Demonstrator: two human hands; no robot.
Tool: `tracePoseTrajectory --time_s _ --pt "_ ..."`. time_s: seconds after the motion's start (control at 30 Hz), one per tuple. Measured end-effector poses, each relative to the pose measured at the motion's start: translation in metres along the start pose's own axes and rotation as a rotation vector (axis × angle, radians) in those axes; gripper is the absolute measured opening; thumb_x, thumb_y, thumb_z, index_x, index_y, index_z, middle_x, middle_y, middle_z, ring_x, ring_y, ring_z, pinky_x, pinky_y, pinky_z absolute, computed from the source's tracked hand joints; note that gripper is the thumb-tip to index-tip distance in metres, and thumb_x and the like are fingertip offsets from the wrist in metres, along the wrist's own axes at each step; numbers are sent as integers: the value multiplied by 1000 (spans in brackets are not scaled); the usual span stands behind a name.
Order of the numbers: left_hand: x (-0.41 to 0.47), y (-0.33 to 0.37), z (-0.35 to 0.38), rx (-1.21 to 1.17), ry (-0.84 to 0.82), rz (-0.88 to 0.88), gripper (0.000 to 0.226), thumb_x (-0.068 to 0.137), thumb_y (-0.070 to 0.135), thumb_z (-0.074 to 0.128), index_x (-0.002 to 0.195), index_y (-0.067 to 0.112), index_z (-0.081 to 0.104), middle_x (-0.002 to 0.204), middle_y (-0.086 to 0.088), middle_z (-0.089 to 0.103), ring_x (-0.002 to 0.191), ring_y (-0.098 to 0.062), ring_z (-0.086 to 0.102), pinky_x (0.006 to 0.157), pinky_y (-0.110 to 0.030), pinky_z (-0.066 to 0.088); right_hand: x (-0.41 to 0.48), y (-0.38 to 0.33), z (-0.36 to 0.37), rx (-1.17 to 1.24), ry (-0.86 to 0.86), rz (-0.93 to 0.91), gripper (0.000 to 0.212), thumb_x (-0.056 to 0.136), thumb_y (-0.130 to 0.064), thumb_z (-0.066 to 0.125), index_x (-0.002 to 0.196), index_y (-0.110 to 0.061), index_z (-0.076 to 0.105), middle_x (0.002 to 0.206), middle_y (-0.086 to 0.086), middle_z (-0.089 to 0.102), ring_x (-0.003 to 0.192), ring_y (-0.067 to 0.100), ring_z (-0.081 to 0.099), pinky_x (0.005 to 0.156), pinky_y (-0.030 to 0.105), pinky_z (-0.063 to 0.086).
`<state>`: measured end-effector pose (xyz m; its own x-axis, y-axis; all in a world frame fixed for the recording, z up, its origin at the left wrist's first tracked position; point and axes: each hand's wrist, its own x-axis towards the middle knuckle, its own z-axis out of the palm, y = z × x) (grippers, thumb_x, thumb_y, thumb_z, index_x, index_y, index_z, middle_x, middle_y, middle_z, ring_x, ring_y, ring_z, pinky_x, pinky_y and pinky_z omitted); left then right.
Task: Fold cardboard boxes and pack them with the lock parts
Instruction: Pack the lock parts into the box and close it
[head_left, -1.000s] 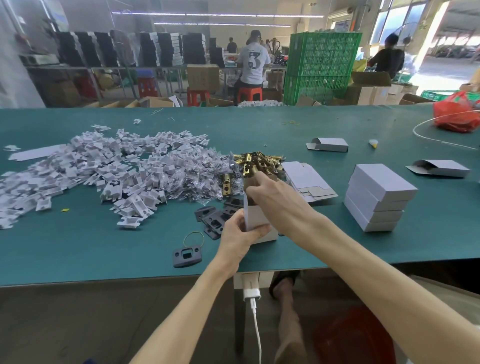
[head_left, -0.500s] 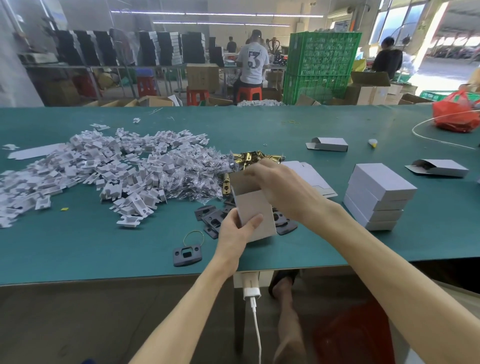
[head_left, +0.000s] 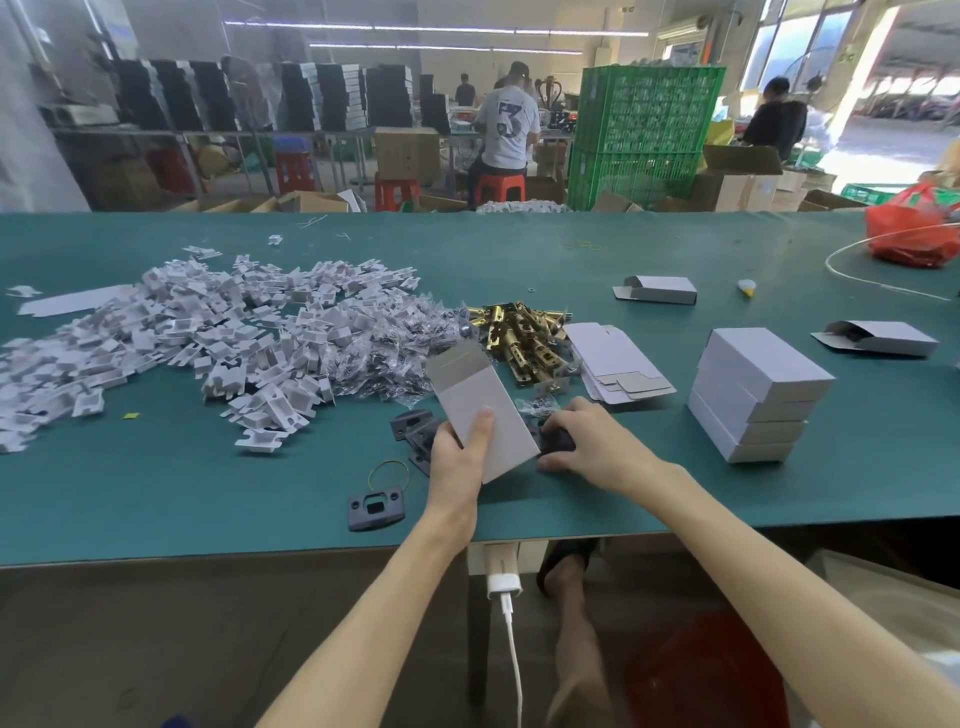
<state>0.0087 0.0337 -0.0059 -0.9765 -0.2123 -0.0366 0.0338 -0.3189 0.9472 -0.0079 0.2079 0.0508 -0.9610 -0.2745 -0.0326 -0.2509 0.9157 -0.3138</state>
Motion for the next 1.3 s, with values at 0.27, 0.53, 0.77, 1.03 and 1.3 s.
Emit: tracePoseTrajectory --time_s 0.27,0.53,0.77,1.03,1.3 --pt "-2 0 1 33 -18 5 39 97 34 70 126 9 61 117 -9 74 105 -23 72 97 -46 59 2 2 3 -37 26 -12 32 96 -30 66 125 -15 63 123 6 52 120 27 46 100 45 45" --pt "-4 0 1 59 -49 12 42 94 33 74 125 10 57 116 -7 73 99 -15 74 85 -32 62 5 -4 3 -39 29 17 55 98 -23 61 149 -18 40 141 9 49 130 31 44 105 48 43" --pt "-4 0 0 93 -68 1 44 93 36 76 126 13 57 113 -5 72 95 -11 72 76 -25 58 9 -53 -11 139 460 -141 38 101 -8 51 139 -9 50 135 9 52 123 27 49 98 43 48" --pt "-8 6 -3 175 -154 51 33 83 26 72 115 22 67 95 9 75 81 3 65 65 -16 53 36 -130 -1 -231 548 -395 35 94 0 57 129 -3 57 130 13 57 125 29 46 107 37 41" --pt "-10 5 -4 204 -175 -32 16 108 6 45 107 22 48 96 6 57 71 12 58 63 -9 49 95 -171 13 -592 78 -343 28 97 -4 52 122 -5 63 125 14 57 114 31 57 93 40 46"
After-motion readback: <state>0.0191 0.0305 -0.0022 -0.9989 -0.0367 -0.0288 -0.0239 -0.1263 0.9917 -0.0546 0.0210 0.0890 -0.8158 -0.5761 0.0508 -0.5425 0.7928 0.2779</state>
